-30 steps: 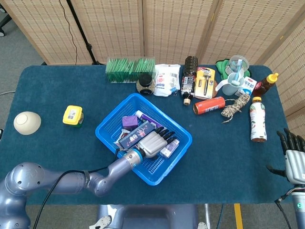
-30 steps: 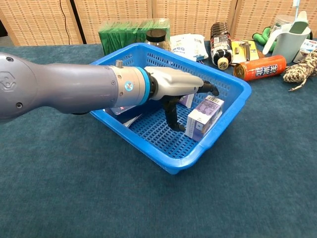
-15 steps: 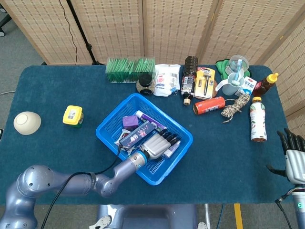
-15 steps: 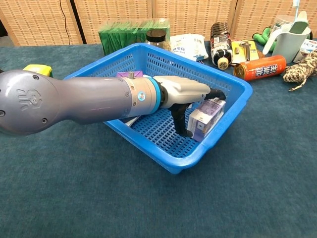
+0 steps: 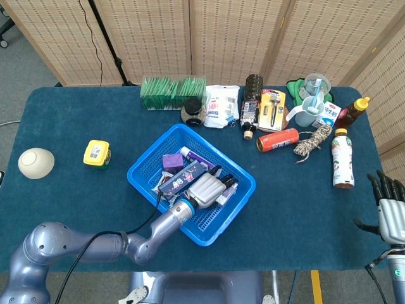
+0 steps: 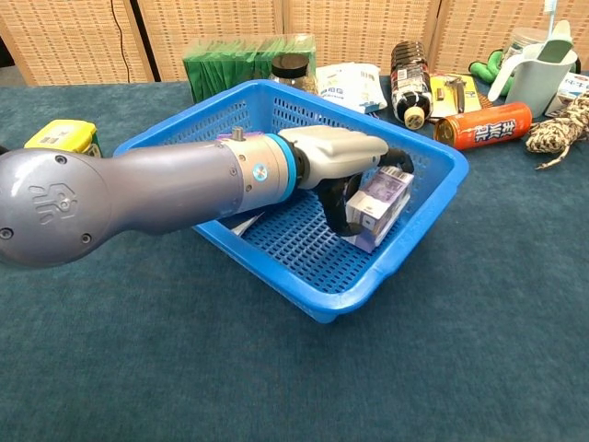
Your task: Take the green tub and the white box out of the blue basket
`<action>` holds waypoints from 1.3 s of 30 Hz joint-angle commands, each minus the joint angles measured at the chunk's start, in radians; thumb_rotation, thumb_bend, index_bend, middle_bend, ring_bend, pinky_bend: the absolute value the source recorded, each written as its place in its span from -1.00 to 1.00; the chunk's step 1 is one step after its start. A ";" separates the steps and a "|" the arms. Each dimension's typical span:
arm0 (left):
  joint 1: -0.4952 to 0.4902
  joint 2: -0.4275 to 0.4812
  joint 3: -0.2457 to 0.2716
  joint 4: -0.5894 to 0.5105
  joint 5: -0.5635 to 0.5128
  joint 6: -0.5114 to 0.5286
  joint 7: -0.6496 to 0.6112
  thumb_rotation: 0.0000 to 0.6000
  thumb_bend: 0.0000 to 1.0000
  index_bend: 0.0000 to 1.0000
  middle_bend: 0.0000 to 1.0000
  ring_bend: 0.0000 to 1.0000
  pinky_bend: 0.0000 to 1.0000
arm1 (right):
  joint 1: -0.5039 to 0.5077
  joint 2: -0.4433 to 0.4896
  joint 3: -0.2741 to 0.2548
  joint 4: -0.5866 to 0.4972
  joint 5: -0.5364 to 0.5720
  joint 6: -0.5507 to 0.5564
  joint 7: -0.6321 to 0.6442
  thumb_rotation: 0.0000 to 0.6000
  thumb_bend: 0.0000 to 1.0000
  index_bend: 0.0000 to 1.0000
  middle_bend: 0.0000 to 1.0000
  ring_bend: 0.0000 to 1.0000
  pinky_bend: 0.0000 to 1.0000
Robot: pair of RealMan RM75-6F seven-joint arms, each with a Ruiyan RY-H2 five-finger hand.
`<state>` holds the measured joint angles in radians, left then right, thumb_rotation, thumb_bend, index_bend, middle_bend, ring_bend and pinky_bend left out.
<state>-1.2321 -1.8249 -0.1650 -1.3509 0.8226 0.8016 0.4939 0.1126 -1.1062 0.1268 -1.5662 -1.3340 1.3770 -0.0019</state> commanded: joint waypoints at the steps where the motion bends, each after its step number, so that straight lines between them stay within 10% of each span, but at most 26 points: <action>1: 0.008 0.017 -0.005 -0.019 -0.001 0.002 0.001 1.00 -0.17 -0.19 -0.09 -0.18 -1.00 | 0.000 0.000 0.000 -0.001 -0.001 0.001 -0.001 1.00 -1.00 -1.00 -1.00 -1.00 -1.00; 22: 0.222 0.574 -0.121 -0.454 0.140 0.216 -0.125 1.00 -0.18 -0.19 -0.09 -0.19 -1.00 | -0.002 -0.001 -0.013 -0.025 -0.026 0.013 -0.024 1.00 -1.00 -1.00 -1.00 -1.00 -1.00; 30: 0.322 0.682 -0.052 -0.316 0.091 0.161 -0.197 1.00 -0.18 -0.19 -0.09 -0.19 -1.00 | -0.001 -0.006 -0.023 -0.039 -0.043 0.017 -0.047 1.00 -1.00 -1.00 -1.00 -1.00 -1.00; 39: 0.365 0.556 0.006 0.000 0.081 -0.003 -0.351 1.00 -0.18 -0.19 -0.09 -0.20 -1.00 | 0.005 -0.016 -0.030 -0.044 -0.047 0.009 -0.071 1.00 -1.00 -1.00 -1.00 -1.00 -1.00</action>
<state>-0.8849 -1.2113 -0.1854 -1.4500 0.9015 0.8674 0.2068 0.1172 -1.1212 0.0974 -1.6108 -1.3819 1.3860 -0.0725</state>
